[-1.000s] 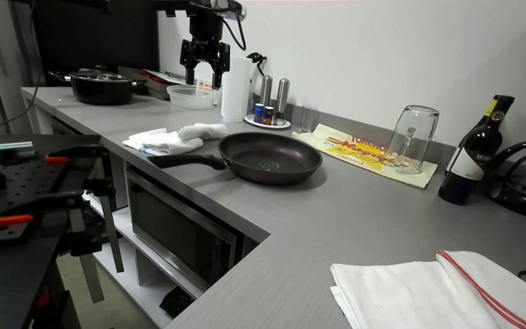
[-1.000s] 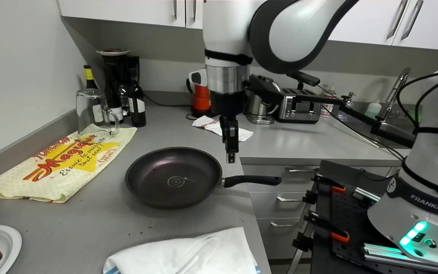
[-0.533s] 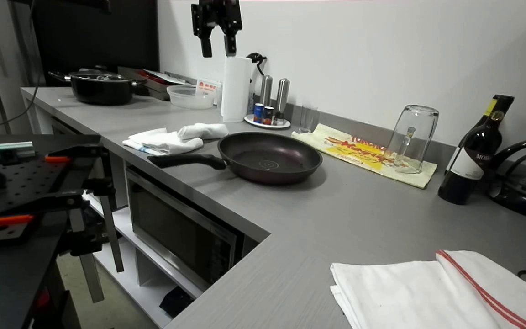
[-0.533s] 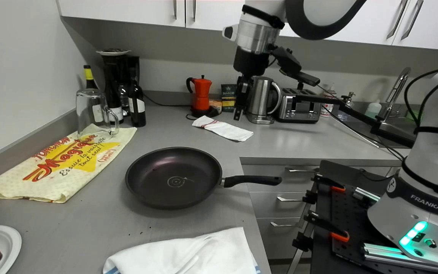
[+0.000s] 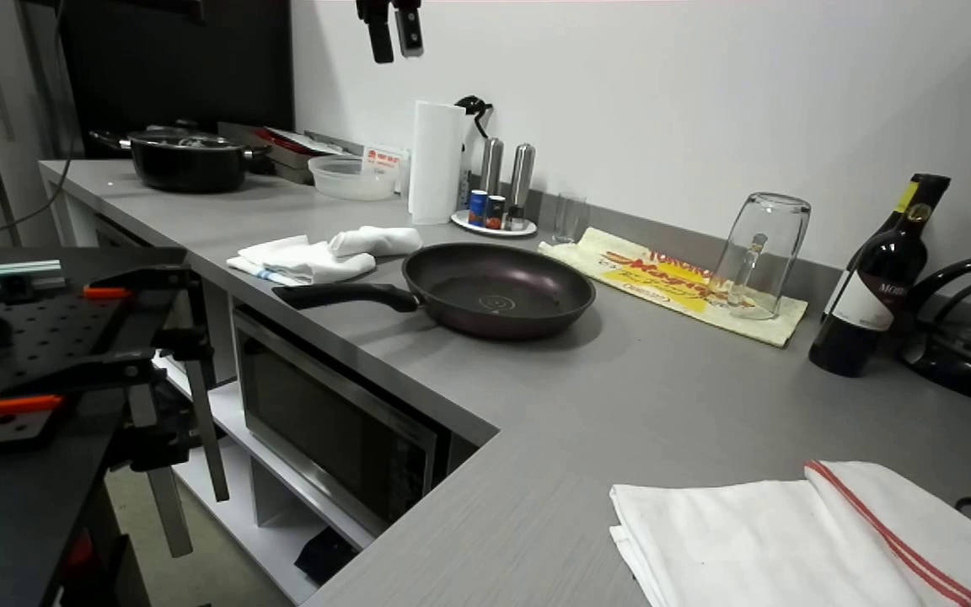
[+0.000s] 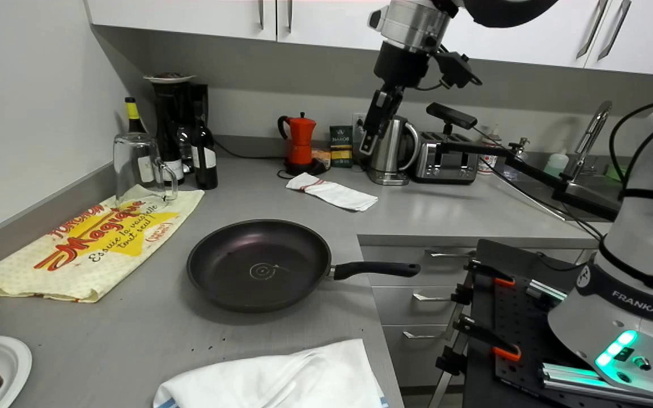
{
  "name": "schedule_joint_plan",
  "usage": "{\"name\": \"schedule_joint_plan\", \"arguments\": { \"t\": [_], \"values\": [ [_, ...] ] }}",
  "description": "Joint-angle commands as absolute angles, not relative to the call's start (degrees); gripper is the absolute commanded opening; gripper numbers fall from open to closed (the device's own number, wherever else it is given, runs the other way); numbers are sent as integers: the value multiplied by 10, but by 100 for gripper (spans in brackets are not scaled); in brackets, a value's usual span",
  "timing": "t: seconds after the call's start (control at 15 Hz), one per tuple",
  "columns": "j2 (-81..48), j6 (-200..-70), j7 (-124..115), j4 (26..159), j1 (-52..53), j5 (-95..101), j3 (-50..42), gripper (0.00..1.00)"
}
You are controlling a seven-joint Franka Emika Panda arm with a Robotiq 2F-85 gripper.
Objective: Pick up the towel from the table, wipe the pan with it and put the towel back on the countertop.
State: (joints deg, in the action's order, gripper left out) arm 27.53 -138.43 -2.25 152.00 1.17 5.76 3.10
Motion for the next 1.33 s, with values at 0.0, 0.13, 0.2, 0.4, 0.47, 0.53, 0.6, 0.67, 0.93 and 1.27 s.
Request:
{"name": "schedule_joint_plan", "arguments": {
  "t": [0.0, 0.13, 0.2, 0.4, 0.47, 0.53, 0.6, 0.67, 0.93, 1.27],
  "values": [
    [340, -1306, 31, 1564, 59, -3, 14, 100],
    [353, -1265, 42, 1572, 75, -25, 17, 100],
    [358, -1251, 44, 1575, 80, -30, 19, 100],
    [371, -1223, 47, 1580, 99, -48, 22, 100],
    [367, -1214, 47, 1571, 105, -55, 23, 100],
    [369, -1213, 49, 1572, 110, -58, 25, 100],
    [354, -1231, 34, 1571, 95, -42, 31, 100],
    [355, -1230, 35, 1571, 97, -43, 32, 100],
    [355, -1230, 34, 1571, 94, -42, 33, 100],
    [354, -1230, 34, 1571, 94, -42, 32, 100]
  ]
}}
